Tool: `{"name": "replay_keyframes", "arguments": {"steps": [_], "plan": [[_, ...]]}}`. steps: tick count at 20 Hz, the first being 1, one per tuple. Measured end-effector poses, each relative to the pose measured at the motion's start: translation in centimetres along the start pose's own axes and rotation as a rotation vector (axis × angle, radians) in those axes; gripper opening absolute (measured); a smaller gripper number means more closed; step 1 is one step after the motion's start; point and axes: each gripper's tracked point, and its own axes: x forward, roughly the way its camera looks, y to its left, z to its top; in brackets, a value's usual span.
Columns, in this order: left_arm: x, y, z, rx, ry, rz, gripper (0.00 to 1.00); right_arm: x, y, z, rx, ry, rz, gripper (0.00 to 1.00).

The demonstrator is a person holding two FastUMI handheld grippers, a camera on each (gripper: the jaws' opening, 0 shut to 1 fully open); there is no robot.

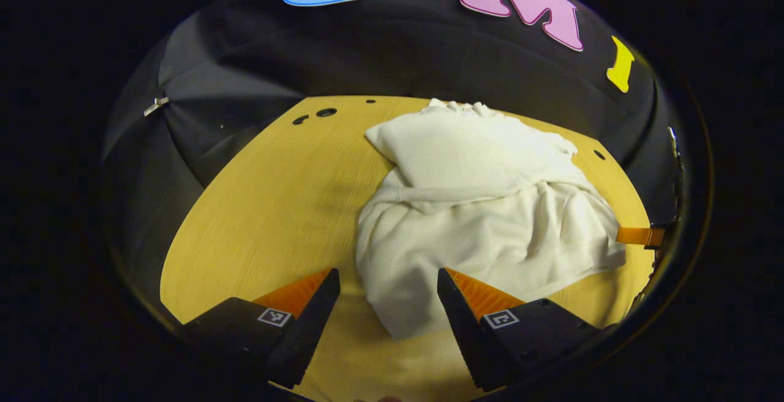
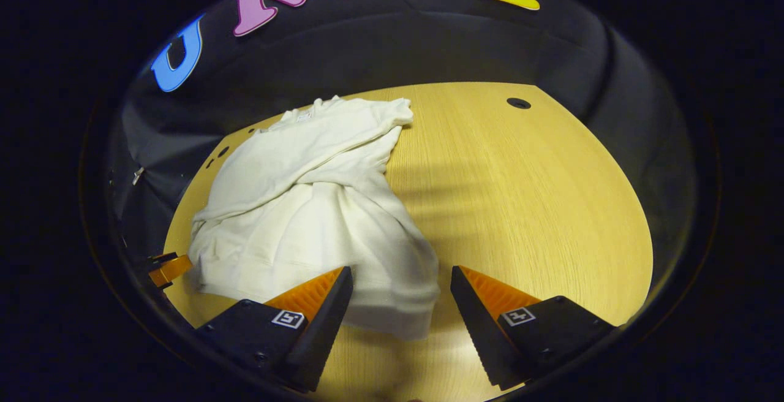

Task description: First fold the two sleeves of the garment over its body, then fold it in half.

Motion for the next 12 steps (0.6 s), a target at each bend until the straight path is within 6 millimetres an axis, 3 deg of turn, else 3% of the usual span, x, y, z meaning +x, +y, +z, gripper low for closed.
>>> {"name": "replay_keyframes", "arguments": {"steps": [3, 5, 9, 12], "plan": [[0.6, -0.2, -2.0, 0.01, 0.05, -0.001, 0.98, 0.7, 0.0, -1.6, 0.025, 0.055, -0.01, 0.99], [1.1, -0.5, -2.9, 0.017, 0.074, -0.004, 0.98, 1.0, -0.1, -1.4, 0.024, 0.038, -0.018, 0.99], [1.5, -1.4, -2.8, 0.019, 0.07, -0.012, 1.0, 1.2, 0.0, -1.6, -0.015, 0.048, -0.031, 0.99], [1.5, -2.2, -3.0, 0.023, 0.066, -0.033, 0.95, 1.2, 0.6, -1.8, -0.077, 0.049, -0.057, 0.94]]}}
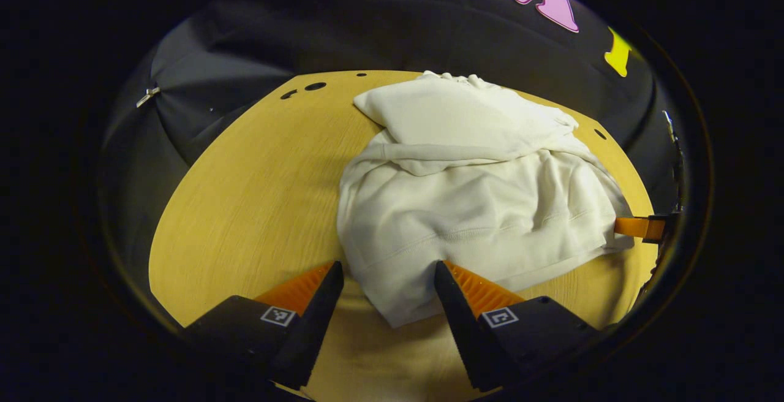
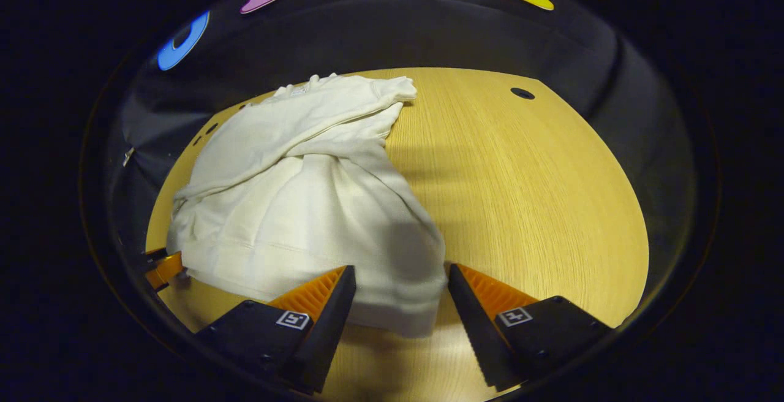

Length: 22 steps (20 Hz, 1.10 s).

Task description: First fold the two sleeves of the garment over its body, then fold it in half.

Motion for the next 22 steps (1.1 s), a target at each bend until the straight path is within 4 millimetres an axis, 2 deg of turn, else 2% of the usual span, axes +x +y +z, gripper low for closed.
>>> {"name": "replay_keyframes", "arguments": {"steps": [1, 2, 3, 4, 5, 6, 7, 9, 10, 14, 17, 20, 22], "plan": [[0.0, -0.4, 0.1, 0.017, -0.002, -0.008, 0.89, -0.1, 0.8, -0.2, 0.003, 0.002, 0.013, 0.89], [0.0, -0.8, 0.0, 0.028, -0.001, -0.018, 0.75, -0.2, 1.6, -0.3, 0.012, 0.001, 0.028, 0.58], [0.1, -1.2, 0.1, 0.032, -0.001, -0.028, 0.69, -0.1, 2.1, -0.4, 0.012, -0.002, 0.038, 0.54], [0.1, -1.6, 0.1, 0.031, -0.002, -0.041, 0.61, -0.1, 2.4, -0.4, 0.008, -0.003, 0.045, 0.22], [0.1, -1.9, 0.0, 0.025, -0.006, -0.047, 0.52, 0.0, 2.8, -0.5, 0.005, -0.003, 0.054, 0.26], [0.0, -2.1, 0.1, 0.022, -0.009, -0.043, 0.27, -0.2, 3.2, -0.7, 0.004, 0.007, 0.078, 0.21], [0.0, -2.2, 0.2, 0.029, -0.01, -0.042, 0.27, -0.2, 3.4, -0.6, 0.004, 0.008, 0.094, 0.16], [-0.1, -2.2, 0.3, 0.027, -0.018, -0.054, 0.18, -0.4, 3.6, -0.7, -0.01, 0.018, 0.142, 0.11], [-0.1, -2.2, 0.5, 0.016, -0.018, -0.056, 0.06, -0.3, 3.7, -0.9, -0.016, 0.026, 0.158, 0.08], [-0.2, -2.2, 0.6, 0.027, 0.006, -0.047, 0.07, -0.5, 3.5, -0.6, -0.013, 0.016, 0.158, 0.08], [-1.2, -2.5, 1.3, -0.007, -0.001, -0.053, 0.07, -1.1, 3.4, 0.5, 0.002, -0.002, 0.161, 0.08], [-2.9, -2.7, 3.4, -0.065, -0.035, -0.085, 0.06, -2.3, 4.0, 2.6, 0.011, -0.034, 0.19, 0.08], [-3.9, -2.4, 5.5, -0.1, -0.064, -0.104, 0.06, -2.8, 4.8, 4.2, 0.026, -0.052, 0.225, 0.08]]}}
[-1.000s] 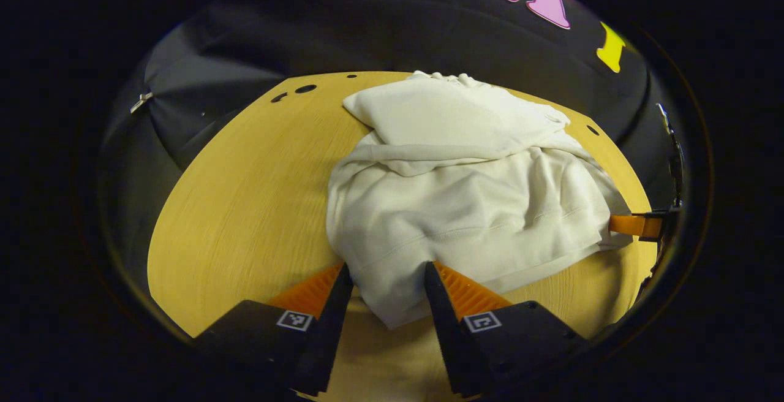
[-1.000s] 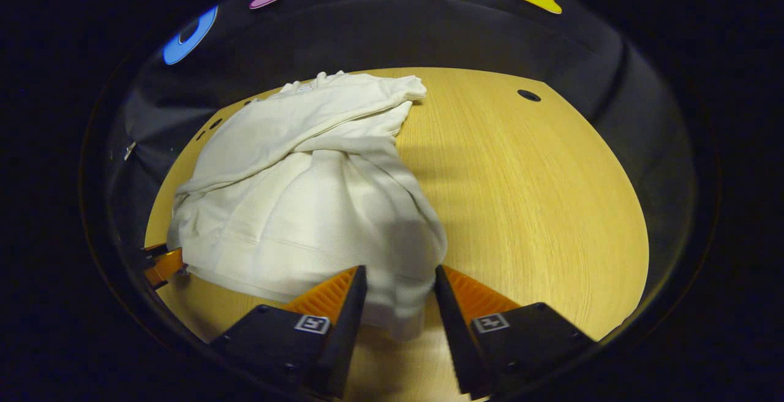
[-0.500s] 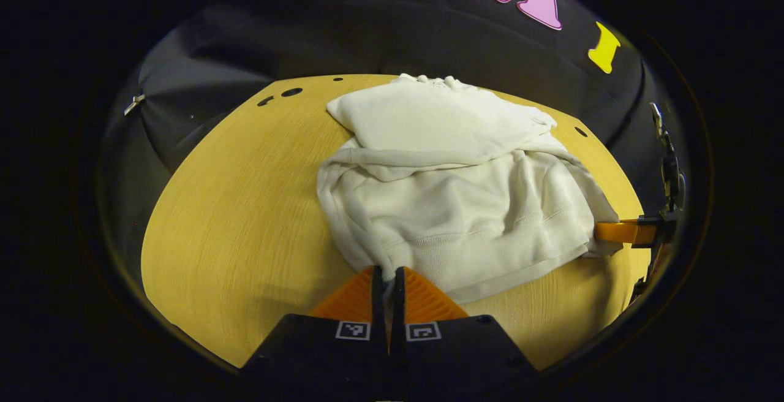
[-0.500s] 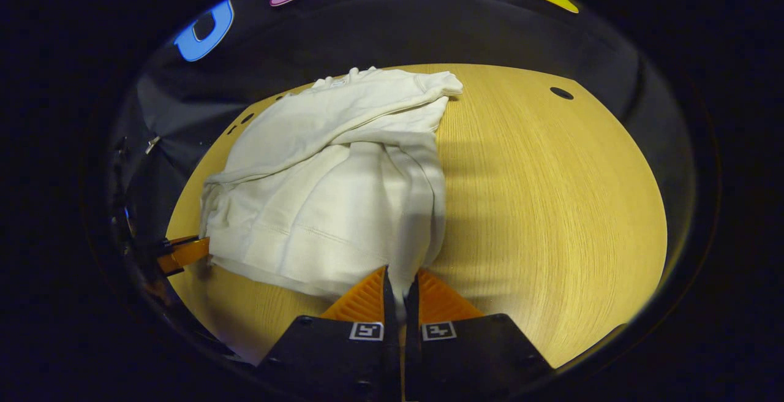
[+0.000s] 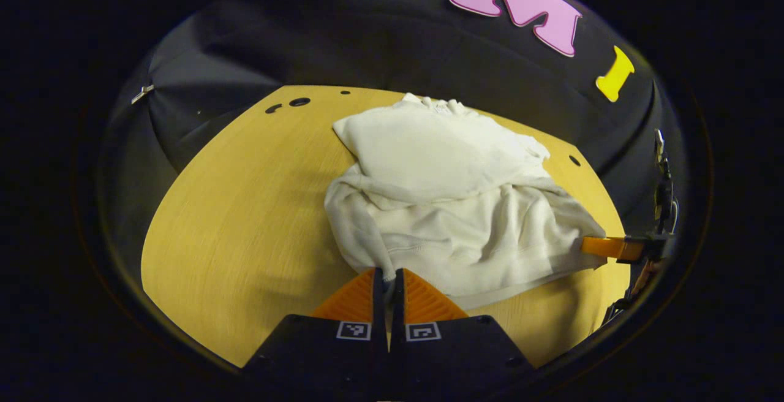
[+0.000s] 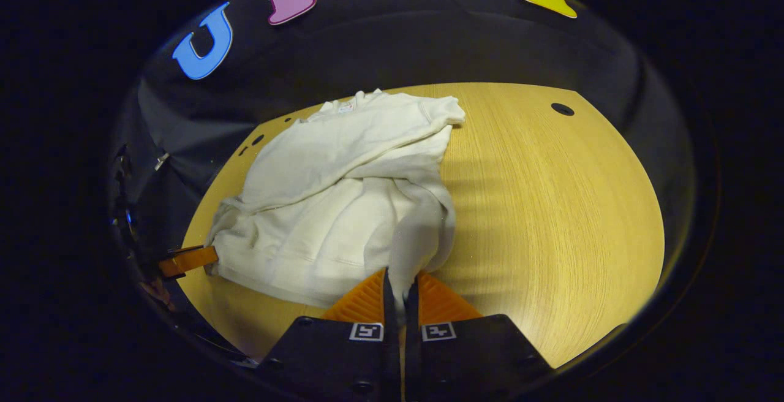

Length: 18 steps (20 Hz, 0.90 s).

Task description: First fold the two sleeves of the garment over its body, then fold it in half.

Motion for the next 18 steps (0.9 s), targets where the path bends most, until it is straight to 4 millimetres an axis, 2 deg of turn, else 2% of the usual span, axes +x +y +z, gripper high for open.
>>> {"name": "replay_keyframes", "arguments": {"steps": [3, 6, 10, 12, 14, 15, 16, 18], "plan": [[-0.6, -0.3, 3.2, -0.016, -0.042, -0.024, 0.06, 0.3, 1.1, 3.1, -0.023, -0.041, 0.027, 0.08], [-0.8, -1.4, 6.5, -0.012, -0.087, -0.055, 0.06, 0.6, 2.1, 7.2, -0.038, -0.096, 0.048, 0.07], [-0.9, -2.4, 12.4, 0.006, -0.171, -0.08, 0.06, 1.7, 2.9, 12.8, -0.051, -0.174, 0.068, 0.08], [-0.3, -3.2, 15.5, 0.005, -0.208, -0.097, 0.06, 2.5, 3.3, 15.2, -0.05, -0.212, 0.073, 0.08], [0.6, -2.7, 16.8, 0.017, -0.209, -0.078, 0.06, 3.2, 3.4, 17.3, -0.029, -0.227, 0.072, 0.07], [1.4, -3.7, 17.3, 0.015, -0.218, -0.085, 0.01, 3.4, 3.8, 18.2, -0.008, -0.242, 0.082, 0.07], [1.9, -3.9, 17.8, 0.019, -0.221, -0.087, 0.06, 3.7, 4.2, 19.2, 0.007, -0.25, 0.088, 0.08], [2.7, -4.5, 20.1, 0.033, -0.254, -0.089, 0.06, 4.5, 4.8, 21.5, 0.013, -0.269, 0.097, 0.07]]}}
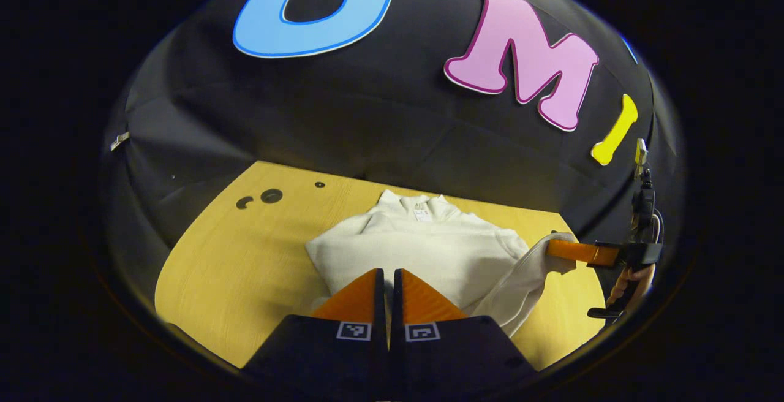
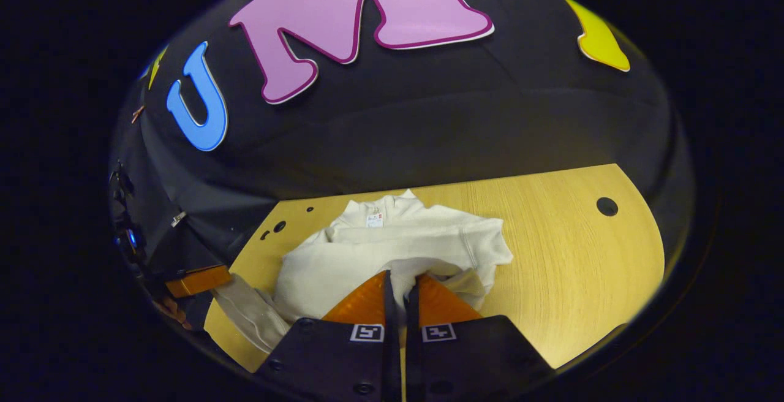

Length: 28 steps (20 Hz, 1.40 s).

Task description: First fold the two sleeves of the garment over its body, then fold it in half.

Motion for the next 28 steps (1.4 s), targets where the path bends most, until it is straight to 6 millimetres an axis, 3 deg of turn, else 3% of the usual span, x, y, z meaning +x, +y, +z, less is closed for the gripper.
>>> {"name": "replay_keyframes", "arguments": {"steps": [3, 7, 14, 15, 18, 20, 22, 24, 27, 28], "plan": [[2.3, -1.0, 3.2, 0.012, -0.049, -0.01, 0.06, 2.1, 1.0, 1.7, -0.001, -0.013, 0.004, 0.07], [4.7, -1.7, 4.3, 0.033, -0.065, -0.015, 0.06, 4.3, 1.6, 3.8, 0.049, -0.042, -0.02, 0.07], [11.3, -0.3, 7.3, 0.056, -0.098, 0.011, 0.06, 10.3, -0.5, 7.0, 0.156, -0.052, -0.115, 0.07], [12.3, 0.7, 7.2, 0.063, -0.096, 0.018, 0.06, 11.1, -0.8, 6.1, 0.187, -0.051, -0.133, 0.07], [16.4, 0.9, 6.9, 0.081, -0.072, 0.023, 0.06, 13.7, -2.1, 5.1, 0.217, -0.02, -0.189, 0.07], [17.9, 0.9, 5.8, 0.079, -0.051, 0.02, 0.06, 16.3, -2.6, 3.3, 0.198, 0.018, -0.223, 0.07], [18.6, 1.0, 5.0, 0.066, -0.041, 0.02, 0.06, 17.2, -2.9, 1.3, 0.183, 0.068, -0.235, 0.1], [18.7, 1.5, 5.2, 0.097, -0.046, 0.057, 0.06, 17.8, -3.4, -0.3, 0.153, 0.103, -0.235, 0.2], [17.4, 1.2, 5.8, 0.109, -0.057, 0.044, 0.05, 16.5, -3.7, -0.4, 0.075, 0.098, -0.239, 0.68], [16.6, 1.1, 5.9, 0.11, -0.064, 0.041, 0.21, 16.0, -3.7, -0.3, 0.059, 0.084, -0.232, 0.84]]}}
